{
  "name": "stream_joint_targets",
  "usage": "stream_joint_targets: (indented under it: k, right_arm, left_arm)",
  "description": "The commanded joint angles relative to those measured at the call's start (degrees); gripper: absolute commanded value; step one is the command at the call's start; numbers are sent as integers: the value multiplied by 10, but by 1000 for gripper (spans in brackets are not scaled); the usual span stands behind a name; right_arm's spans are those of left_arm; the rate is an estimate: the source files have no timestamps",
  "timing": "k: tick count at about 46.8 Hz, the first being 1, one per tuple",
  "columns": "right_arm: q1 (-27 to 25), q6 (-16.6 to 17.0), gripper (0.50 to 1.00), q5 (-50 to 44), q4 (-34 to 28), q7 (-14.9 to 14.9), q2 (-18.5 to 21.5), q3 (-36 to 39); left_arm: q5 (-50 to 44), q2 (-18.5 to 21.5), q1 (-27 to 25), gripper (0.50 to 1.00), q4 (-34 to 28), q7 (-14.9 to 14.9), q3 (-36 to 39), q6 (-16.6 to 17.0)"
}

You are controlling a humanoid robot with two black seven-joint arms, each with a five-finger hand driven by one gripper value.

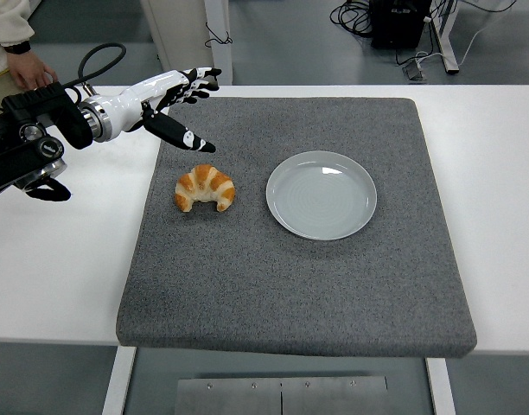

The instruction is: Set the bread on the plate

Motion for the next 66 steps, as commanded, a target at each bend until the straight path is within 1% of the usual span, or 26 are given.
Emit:
stream_joint_targets:
  k: [1, 11, 18, 25, 32, 36, 40, 47, 53, 61, 66]
  right_arm:
    - [0, 0, 1000, 0, 0, 0, 0, 0]
    - [0, 0, 1000, 0, 0, 0, 0, 0]
    - [0, 0, 1000, 0, 0, 0, 0, 0]
    - [0, 0, 1000, 0, -1, 0, 0, 0]
    - [0, 0, 1000, 0, 0, 0, 0, -1]
    - [0, 0, 1000, 0, 0, 0, 0, 0]
    - [0, 0, 1000, 0, 0, 0, 0, -1]
    - [0, 0, 1000, 0, 0, 0, 0, 0]
    - [0, 0, 1000, 0, 0, 0, 0, 0]
    - [0, 0, 1000, 0, 0, 0, 0, -1]
    - [0, 0, 1000, 0, 0, 0, 0, 0]
  left_arm:
    - [15, 5, 2, 972, -9, 0, 3, 0]
    - [53, 4, 14, 969, -15, -4, 39, 12]
    - [68, 4, 31, 969, -14, -10, 40, 12]
    - [113, -1, 49, 969, -5, -15, 44, 18]
    - [119, -3, 51, 969, 12, -16, 43, 20]
    - [120, -17, 53, 969, 16, -15, 43, 23]
    - [140, -31, 59, 971, 22, -16, 44, 35]
    - [158, -34, 60, 971, 39, -15, 44, 46]
    - [158, -57, 63, 971, 58, -16, 44, 46]
    - [158, -77, 72, 971, 83, -16, 43, 46]
    - [158, -92, 78, 971, 89, -16, 44, 47]
